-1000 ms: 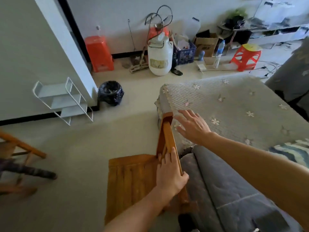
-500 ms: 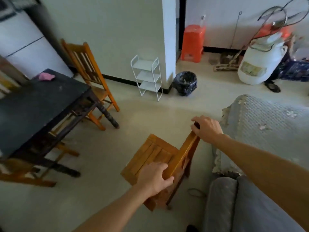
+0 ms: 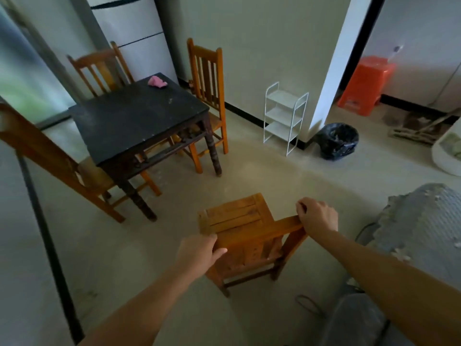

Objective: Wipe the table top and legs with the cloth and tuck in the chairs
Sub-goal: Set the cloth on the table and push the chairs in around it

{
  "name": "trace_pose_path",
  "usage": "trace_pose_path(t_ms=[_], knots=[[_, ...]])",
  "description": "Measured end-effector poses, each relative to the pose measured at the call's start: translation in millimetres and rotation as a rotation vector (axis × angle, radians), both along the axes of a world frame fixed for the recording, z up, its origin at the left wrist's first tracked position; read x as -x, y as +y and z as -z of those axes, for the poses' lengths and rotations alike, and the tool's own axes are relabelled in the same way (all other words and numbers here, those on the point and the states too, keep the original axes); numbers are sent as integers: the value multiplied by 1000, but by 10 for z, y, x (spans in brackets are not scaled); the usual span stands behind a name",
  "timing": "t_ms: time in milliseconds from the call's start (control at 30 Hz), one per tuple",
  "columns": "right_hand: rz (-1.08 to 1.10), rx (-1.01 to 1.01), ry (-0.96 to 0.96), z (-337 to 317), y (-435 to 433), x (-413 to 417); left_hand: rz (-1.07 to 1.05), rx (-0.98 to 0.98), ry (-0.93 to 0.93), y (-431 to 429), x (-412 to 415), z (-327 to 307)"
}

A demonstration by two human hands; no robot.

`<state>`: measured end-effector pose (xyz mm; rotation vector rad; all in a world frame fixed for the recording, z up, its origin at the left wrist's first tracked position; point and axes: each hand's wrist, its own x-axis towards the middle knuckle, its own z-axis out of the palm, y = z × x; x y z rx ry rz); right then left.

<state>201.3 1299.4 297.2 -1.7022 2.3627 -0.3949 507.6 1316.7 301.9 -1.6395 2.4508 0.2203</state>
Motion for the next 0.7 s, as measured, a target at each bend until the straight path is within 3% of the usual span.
trace_pose_path(t_ms=[167,367,700], knots=[[-108,81,25,-122,-187,-581,-63,78,22,165,-586,69],[-252,153,14,-229,-253,-1326,-221,311,44,481,-1317,231],[-426,166,132,-196,-597,-1416,-310,466,168,324,-1424,328]])
